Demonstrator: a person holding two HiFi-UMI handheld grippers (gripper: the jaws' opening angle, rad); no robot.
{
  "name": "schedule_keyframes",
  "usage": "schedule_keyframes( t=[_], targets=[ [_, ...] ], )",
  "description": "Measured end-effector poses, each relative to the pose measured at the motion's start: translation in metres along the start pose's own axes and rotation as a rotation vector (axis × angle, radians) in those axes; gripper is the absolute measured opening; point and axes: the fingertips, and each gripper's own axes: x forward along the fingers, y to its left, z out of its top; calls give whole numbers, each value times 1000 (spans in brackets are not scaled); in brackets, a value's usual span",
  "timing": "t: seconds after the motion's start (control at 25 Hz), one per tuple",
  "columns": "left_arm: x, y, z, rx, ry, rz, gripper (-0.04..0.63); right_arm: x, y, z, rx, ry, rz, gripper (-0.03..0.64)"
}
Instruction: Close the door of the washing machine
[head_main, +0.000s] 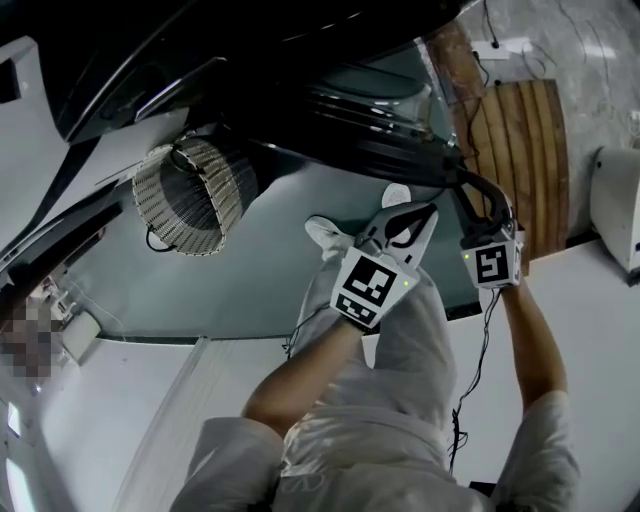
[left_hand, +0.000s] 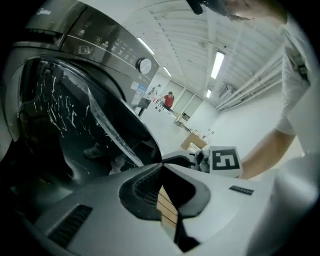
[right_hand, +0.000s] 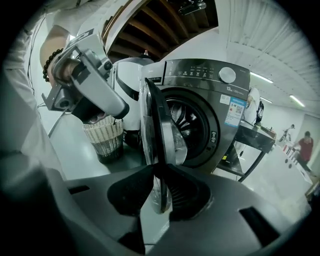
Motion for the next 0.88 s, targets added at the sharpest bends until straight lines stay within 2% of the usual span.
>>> schedule_keyframes(
  t=[0.12,0.4,0.68,0.88],
  targets=[
    [5,8,14,14,-41,-9,3,5,-13,3,-29,7,10,95],
    [10,37,50,69,-115,5,3,17,-35,8,-121,27,105,91],
    [25,47,72,97,-163,14,3,33,-70,15,-102,29,53,101],
    [38,50,83,101,-180,1,3,42,-86,21,-145,29,60,104]
  ],
)
